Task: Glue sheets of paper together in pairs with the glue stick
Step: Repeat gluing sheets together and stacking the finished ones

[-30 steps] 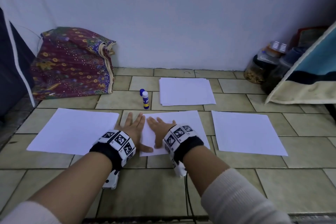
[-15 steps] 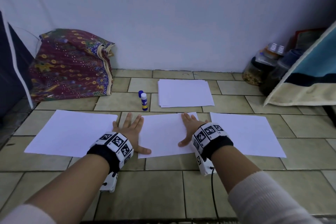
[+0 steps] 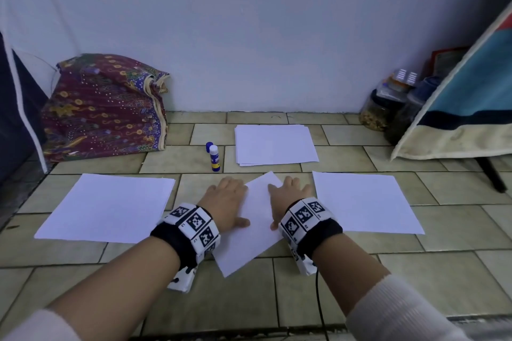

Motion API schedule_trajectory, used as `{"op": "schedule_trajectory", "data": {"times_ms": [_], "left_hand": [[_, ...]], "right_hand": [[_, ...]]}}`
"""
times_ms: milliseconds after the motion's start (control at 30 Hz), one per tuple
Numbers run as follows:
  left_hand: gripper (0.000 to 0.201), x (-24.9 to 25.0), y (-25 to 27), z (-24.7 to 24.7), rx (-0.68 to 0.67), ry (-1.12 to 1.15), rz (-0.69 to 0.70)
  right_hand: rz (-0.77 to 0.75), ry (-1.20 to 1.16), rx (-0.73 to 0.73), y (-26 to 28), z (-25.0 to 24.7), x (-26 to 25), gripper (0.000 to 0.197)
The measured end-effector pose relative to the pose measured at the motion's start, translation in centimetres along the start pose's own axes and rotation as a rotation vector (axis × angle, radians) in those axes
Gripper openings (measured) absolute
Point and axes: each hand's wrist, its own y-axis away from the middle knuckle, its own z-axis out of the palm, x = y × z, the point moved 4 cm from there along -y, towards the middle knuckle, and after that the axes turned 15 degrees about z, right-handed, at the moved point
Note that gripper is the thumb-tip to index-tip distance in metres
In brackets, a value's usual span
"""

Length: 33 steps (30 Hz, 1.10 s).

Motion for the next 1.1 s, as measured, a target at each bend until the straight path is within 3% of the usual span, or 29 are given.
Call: {"op": "schedule_trajectory", "data": {"times_ms": [67, 167, 267, 367, 500, 633, 733, 900, 1100], "left_hand": [[0.067, 1.0, -0.2, 0.5, -0.03, 0.012, 0.043], [0.049, 1.2, -0.1, 0.6, -0.019, 0.04, 0.011], [0.039, 1.3, 0.2, -0.1, 0.008, 0.018, -0.006], [0.054, 0.7, 0.5, -0.3, 0.024, 0.01, -0.053], [0.092, -1.4, 0.7, 0.9, -0.03, 0.106, -0.158], [0.116, -2.6, 0.9, 1.8, -0.073, 0.17, -0.23], [0.119, -2.9, 0.9, 2.0, -0.086, 0.141, -0.213], [0.118, -2.9, 0.8, 1.7, -0.078, 0.016, -0.17], [0.116, -3.1, 0.8, 2.0, -0.115, -0.051, -0.189]], "right_hand": [[0.04, -0.03, 0.004, 0.4, -0.1, -0.6, 0.048], [0.076, -0.111, -0.049, 0.7, 0.3, -1.6, 0.047], [0.021, -0.199, -0.095, 1.0, 0.6, -2.7, 0.072], [-0.1, -0.182, -0.067, 1.5, 0.4, -3.5, 0.082], [-0.276, -0.132, -0.066, 1.7, 0.0, -4.0, 0.091], [-0.295, -0.085, -0.084, 1.5, -0.1, -4.4, 0.095], [-0.272, -0.077, -0.087, 1.5, -0.3, -5.2, 0.096], [-0.481, -0.001, -0.176, 1.6, -1.1, -7.0, 0.113], [-0.418, -0.051, -0.255, -0.4, -0.7, -3.6, 0.117]]}}
